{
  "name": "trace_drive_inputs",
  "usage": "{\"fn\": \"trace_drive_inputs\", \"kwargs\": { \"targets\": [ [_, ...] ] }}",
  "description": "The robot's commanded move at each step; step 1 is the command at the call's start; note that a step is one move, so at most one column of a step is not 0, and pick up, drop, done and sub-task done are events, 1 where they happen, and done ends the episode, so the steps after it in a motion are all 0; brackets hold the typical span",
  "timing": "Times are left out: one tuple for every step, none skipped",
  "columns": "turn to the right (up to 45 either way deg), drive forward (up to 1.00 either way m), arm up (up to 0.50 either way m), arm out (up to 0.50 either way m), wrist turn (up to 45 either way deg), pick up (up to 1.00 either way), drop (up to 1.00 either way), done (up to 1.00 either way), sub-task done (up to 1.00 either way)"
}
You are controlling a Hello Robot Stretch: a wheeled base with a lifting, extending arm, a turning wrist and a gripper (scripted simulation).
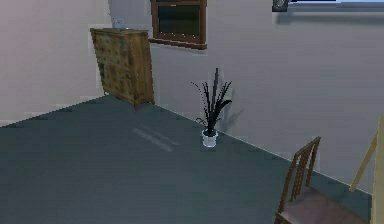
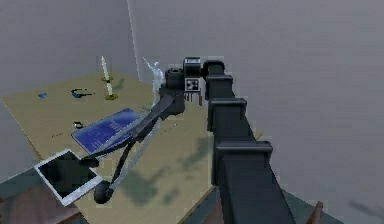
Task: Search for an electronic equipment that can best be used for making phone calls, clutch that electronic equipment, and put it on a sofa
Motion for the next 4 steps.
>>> {"fn": "trace_drive_inputs", "kwargs": {
  "targets": [
    [0.0,0.00,0.00,-0.30,0.0,0.00,0.00,0.00,0.00],
    [-36.0,0.00,0.00,0.00,0.0,0.00,0.00,0.00,0.00],
    [0.0,0.20,0.00,0.00,0.0,0.00,0.00,0.00,0.00],
    [-45.0,0.00,0.00,0.00,0.0,0.00,0.00,0.00,0.00]
  ]
}}
